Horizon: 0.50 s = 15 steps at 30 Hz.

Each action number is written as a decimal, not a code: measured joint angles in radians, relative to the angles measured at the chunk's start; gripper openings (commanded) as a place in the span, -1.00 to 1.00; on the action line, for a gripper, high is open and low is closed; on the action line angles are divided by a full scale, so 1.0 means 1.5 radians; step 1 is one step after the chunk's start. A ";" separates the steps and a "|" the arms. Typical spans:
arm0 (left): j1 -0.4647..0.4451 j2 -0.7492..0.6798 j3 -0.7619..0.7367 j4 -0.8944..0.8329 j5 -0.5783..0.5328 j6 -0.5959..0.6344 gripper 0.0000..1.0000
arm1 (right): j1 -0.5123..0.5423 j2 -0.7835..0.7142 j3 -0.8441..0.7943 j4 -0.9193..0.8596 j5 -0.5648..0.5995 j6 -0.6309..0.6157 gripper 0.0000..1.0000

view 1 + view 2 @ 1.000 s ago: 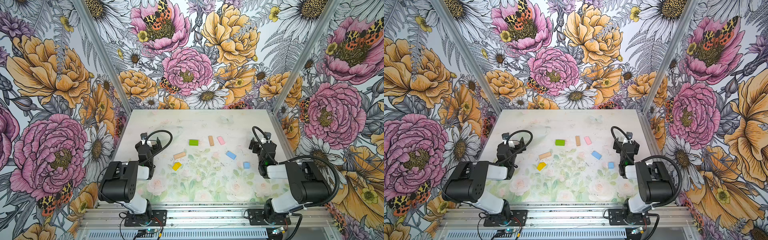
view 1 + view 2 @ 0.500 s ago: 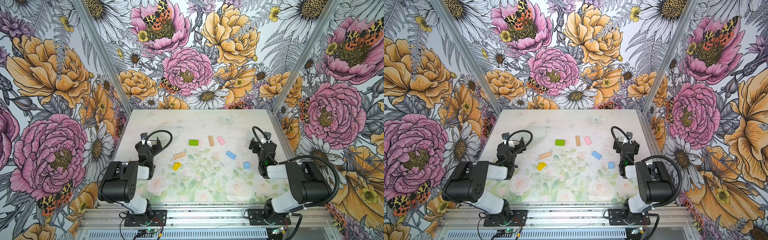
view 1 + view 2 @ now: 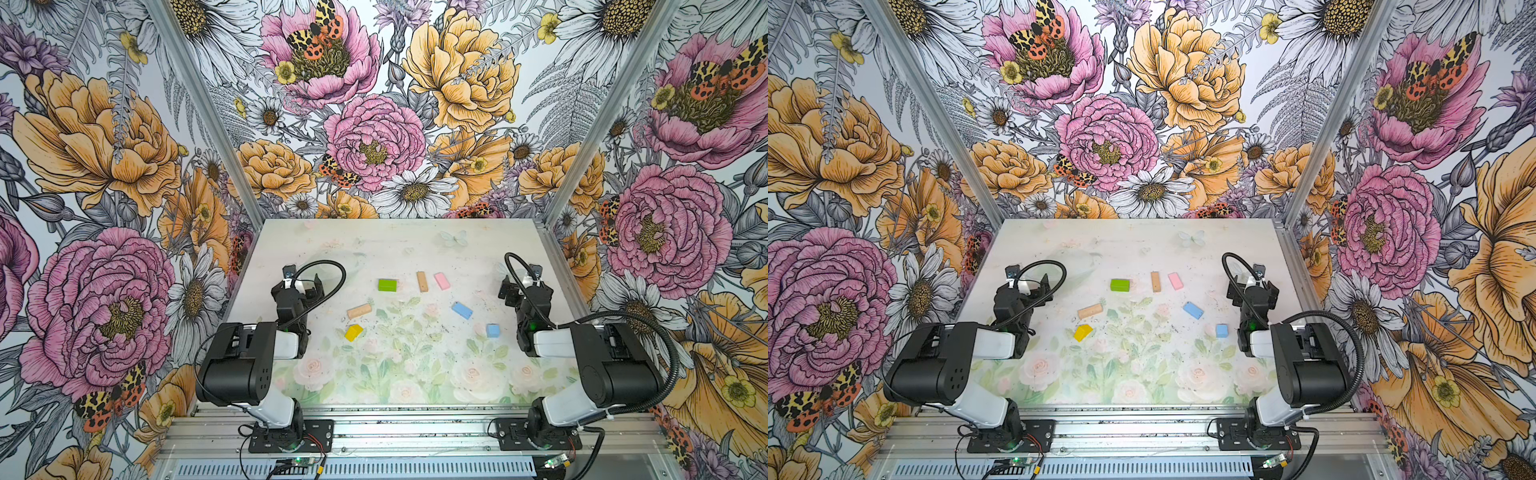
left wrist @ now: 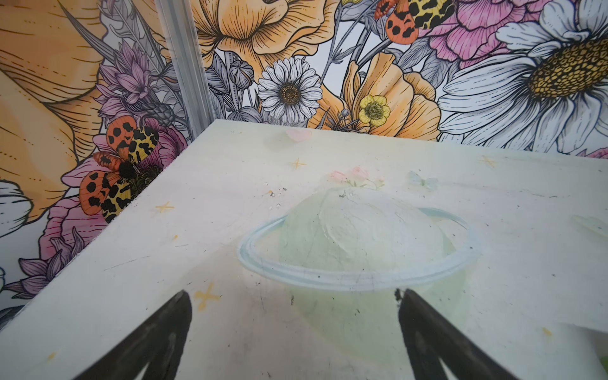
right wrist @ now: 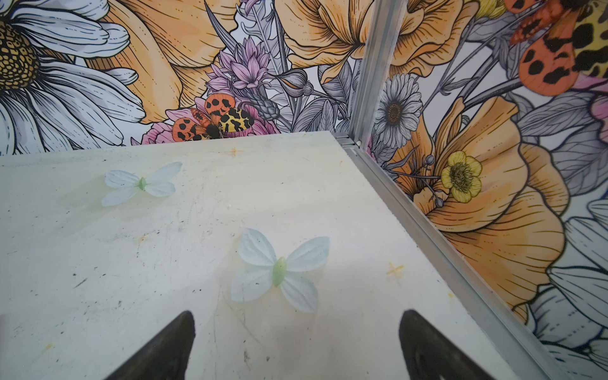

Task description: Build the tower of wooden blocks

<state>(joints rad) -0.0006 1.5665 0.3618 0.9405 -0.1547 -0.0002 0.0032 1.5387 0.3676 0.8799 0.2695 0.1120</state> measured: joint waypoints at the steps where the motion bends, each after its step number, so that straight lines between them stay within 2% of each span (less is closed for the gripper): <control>1: 0.000 0.000 0.000 0.000 0.000 0.000 0.98 | 0.000 0.000 0.000 0.000 0.000 0.000 0.96; 4: 0.000 0.000 0.000 -0.001 0.000 0.000 0.97 | 0.000 0.000 0.000 0.000 0.000 0.000 0.99; 9: 0.000 0.000 0.000 -0.001 0.000 0.002 0.81 | 0.000 0.000 0.000 0.000 0.000 0.000 0.99; 12: -0.001 -0.012 0.002 -0.022 0.000 0.002 0.79 | 0.002 -0.002 0.001 -0.006 0.005 -0.001 0.95; 15: -0.001 -0.059 0.012 -0.073 -0.001 0.002 0.78 | 0.005 -0.030 0.023 -0.084 0.006 -0.001 0.93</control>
<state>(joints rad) -0.0025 1.4784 0.3798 0.8314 -0.1566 0.0025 0.0101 1.4937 0.4019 0.7532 0.2779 0.1112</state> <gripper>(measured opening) 0.896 0.970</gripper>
